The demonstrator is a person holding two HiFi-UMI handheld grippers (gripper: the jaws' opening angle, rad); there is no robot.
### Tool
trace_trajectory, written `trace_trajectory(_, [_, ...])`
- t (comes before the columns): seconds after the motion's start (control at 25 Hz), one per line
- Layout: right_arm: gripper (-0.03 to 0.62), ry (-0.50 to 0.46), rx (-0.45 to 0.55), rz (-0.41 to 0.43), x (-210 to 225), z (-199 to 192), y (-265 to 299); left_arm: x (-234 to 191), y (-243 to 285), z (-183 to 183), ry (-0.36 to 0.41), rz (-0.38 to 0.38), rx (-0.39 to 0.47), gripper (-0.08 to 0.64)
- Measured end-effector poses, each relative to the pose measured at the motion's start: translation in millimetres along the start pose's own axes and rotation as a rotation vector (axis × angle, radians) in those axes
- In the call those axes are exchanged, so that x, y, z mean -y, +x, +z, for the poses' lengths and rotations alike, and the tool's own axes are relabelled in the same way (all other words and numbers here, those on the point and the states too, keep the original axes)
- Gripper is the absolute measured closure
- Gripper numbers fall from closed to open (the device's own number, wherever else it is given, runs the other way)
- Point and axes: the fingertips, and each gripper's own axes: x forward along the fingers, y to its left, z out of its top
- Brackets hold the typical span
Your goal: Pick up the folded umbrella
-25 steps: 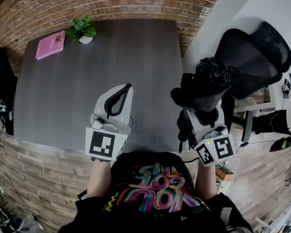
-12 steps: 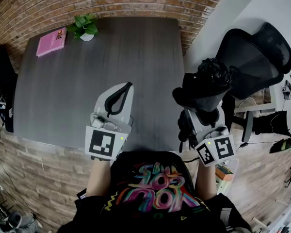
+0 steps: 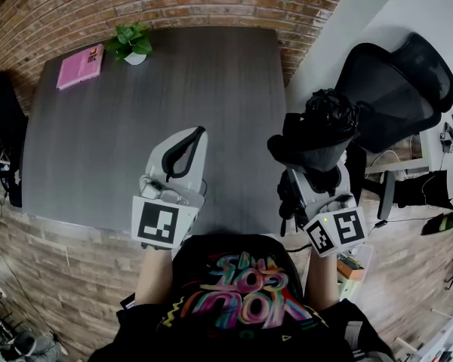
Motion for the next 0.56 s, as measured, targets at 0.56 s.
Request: trace_trajectory(0.56, [0.319, 0.003, -0.018, -0.007, 8.5, -5.7, 1.9, -1.2, 0.9, 0.8, 0.015, 0.009, -0.006, 0.558])
